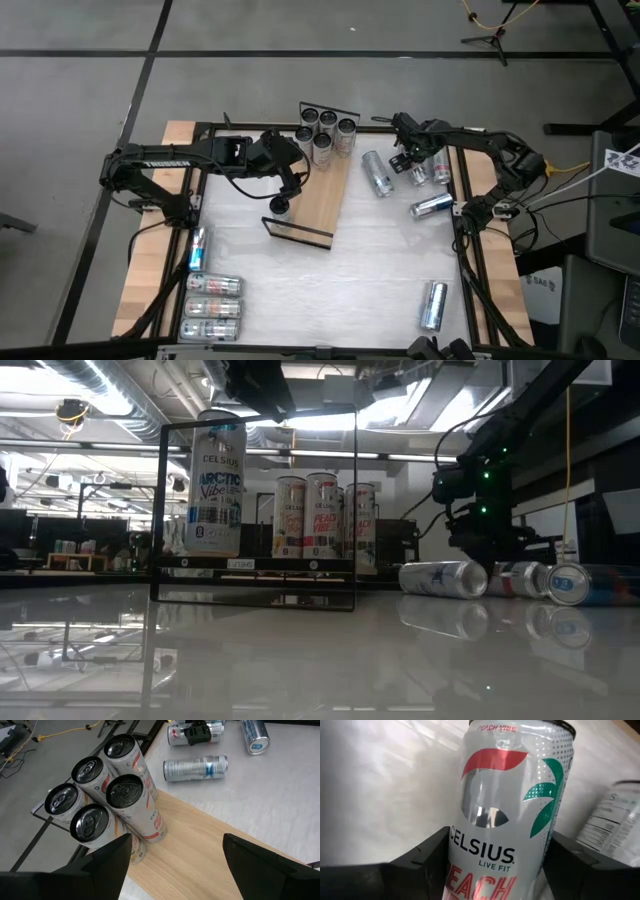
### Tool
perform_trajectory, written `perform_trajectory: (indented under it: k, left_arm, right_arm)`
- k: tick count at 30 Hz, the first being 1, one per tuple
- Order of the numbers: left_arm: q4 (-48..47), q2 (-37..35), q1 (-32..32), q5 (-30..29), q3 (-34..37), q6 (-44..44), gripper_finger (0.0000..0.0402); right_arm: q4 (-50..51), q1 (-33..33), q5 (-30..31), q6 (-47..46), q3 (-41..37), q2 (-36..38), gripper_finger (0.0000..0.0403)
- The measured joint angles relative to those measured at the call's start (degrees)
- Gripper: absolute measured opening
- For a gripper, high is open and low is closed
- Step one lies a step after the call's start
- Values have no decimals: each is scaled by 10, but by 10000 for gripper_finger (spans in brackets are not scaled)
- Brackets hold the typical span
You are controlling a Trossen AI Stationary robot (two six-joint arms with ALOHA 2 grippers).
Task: Place canned beverage on shelf
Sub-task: Put the top left pink soda can on the shelf aligned with the other pink soda can
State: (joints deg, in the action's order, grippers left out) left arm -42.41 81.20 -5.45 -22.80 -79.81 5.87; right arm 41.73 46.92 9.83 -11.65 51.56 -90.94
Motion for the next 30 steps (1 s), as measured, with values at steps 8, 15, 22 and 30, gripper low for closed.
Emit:
perform_trajectory:
  k: [8, 15, 22, 30]
  left_arm:
    - [0, 0, 0, 0, 0, 0, 306]
    - [0, 0, 0, 0, 0, 0, 306]
    - [1, 0, 0, 0, 0, 0, 306]
    - [1, 0, 0, 0, 0, 0, 306]
  right_arm:
    - [-34, 0, -70, 1, 0, 60, 247]
    - [-71, -1, -172, 1, 0, 128, 247]
    - [-162, -64, -255, -17, 0, 175, 247]
    - [-331, -198, -174, -33, 0, 180, 247]
